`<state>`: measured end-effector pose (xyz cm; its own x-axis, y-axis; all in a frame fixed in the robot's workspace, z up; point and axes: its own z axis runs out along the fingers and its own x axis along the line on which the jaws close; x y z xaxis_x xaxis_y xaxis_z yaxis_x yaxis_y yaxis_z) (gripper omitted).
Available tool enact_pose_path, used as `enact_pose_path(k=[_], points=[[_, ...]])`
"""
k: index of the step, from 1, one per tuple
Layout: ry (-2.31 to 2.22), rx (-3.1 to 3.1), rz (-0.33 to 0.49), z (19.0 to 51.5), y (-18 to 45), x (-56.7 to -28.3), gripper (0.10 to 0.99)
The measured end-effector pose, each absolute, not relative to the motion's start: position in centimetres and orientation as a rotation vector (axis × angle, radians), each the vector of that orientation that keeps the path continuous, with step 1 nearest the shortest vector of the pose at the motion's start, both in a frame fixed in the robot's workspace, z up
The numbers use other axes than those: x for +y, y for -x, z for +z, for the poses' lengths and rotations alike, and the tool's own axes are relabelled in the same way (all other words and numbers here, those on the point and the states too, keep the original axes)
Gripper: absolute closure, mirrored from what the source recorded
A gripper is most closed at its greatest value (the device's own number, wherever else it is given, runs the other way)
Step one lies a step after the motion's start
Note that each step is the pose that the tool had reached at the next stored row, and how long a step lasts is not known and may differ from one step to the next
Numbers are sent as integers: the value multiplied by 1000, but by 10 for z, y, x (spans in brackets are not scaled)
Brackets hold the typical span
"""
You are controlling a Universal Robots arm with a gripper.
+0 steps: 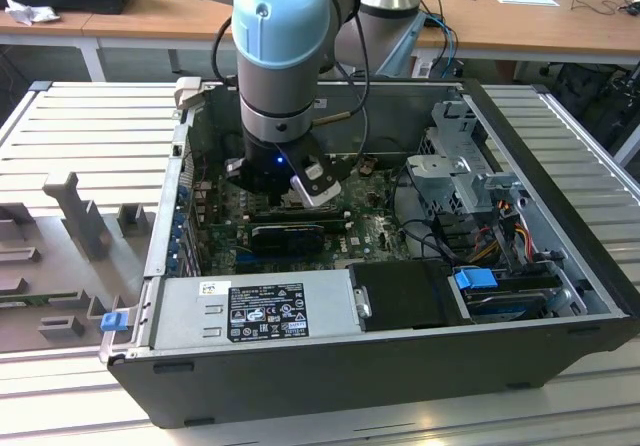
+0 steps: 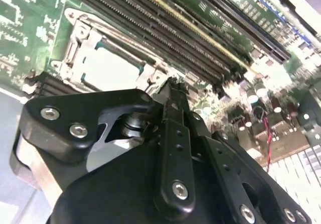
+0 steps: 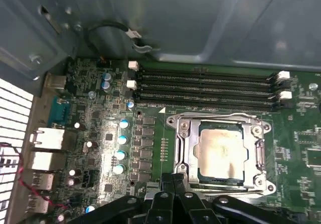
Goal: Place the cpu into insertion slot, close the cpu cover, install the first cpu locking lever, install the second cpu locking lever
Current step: 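Install the second cpu locking lever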
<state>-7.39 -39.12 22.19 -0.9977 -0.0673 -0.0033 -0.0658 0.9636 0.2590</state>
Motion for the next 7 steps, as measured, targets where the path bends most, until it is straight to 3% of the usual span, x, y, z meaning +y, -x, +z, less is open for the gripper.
enact_pose_path(k=[7], points=[[-105,-3106,-410,239,74,-391,980]])
